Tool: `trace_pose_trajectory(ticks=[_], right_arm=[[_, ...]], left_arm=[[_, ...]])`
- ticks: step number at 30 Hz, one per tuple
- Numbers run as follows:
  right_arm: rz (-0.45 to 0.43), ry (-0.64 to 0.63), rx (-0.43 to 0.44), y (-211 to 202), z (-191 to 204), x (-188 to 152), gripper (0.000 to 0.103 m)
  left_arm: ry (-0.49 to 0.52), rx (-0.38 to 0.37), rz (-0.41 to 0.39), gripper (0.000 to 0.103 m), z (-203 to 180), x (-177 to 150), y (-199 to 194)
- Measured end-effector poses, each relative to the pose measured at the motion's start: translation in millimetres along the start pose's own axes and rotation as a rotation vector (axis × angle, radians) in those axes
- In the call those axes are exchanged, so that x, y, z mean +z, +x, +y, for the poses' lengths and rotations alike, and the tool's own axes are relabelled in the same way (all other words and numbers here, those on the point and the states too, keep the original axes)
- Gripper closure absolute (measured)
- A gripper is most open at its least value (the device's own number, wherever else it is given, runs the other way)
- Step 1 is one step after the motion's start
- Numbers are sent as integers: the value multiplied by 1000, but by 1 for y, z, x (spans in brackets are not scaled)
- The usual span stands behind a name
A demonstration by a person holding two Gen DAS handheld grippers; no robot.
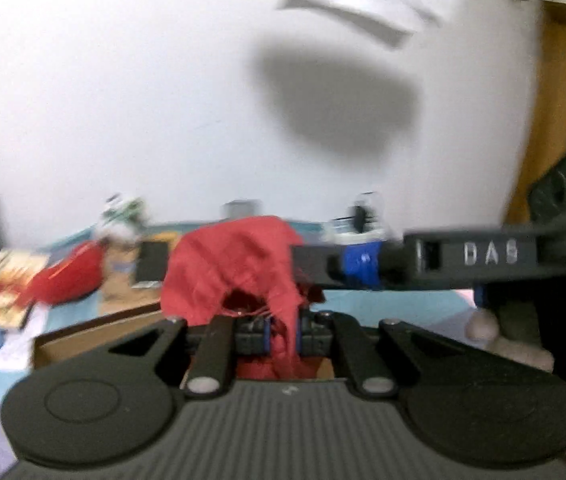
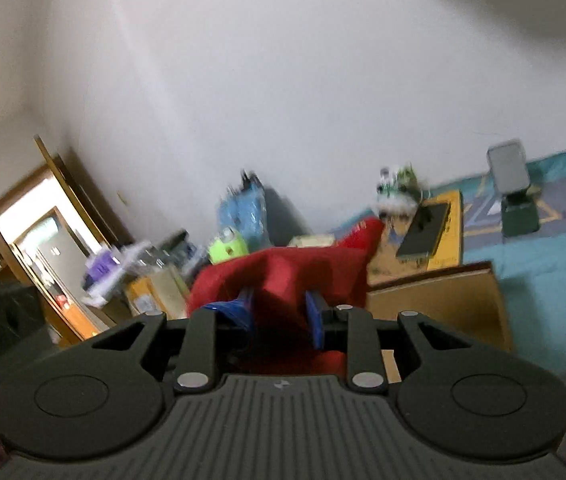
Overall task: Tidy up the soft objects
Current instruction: 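Grasp the red cloth bundle with the right gripper and lift it, then lower the red bundle into the brown box and open the right gripper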
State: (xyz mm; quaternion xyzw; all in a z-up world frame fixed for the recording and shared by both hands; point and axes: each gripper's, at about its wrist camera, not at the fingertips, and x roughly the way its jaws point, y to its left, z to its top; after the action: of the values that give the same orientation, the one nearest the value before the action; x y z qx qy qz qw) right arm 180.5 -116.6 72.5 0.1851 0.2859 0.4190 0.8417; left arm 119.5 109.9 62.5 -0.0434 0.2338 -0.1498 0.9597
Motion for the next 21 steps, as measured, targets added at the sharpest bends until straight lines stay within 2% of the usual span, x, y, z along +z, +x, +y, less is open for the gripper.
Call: trace_pose_trajectory(ticks=[4, 6, 9, 11, 12, 14, 15, 18, 21], right_arm=[[99, 19, -38, 62, -12, -20, 94], [142, 23, -54, 85, -13, -32, 94], [221, 30, -75, 107, -15, -51, 92], [254, 10, -124, 116, -13, -59, 89], [270, 12, -158, 117, -16, -62, 89], [290, 69, -204, 114, -27, -64, 89], [295, 114, -230, 110, -35, -64, 89], [303, 196, -344, 95, -54, -65, 89], [323, 179, -490, 77, -64, -68, 89]], left_arm=[[-48, 119, 109, 99, 40, -19, 27], [-80, 142, 159, 99, 63, -30, 28], [-108, 183, 253, 99, 83, -47, 51], [-123, 193, 283, 98, 95, -60, 52], [-126, 185, 292, 96, 97, -66, 51], [-111, 186, 295, 72, 97, -72, 52], [-98, 190, 287, 56, 96, -75, 52], [-75, 199, 274, 57, 93, -77, 55], [-69, 194, 281, 57, 96, -79, 56]])
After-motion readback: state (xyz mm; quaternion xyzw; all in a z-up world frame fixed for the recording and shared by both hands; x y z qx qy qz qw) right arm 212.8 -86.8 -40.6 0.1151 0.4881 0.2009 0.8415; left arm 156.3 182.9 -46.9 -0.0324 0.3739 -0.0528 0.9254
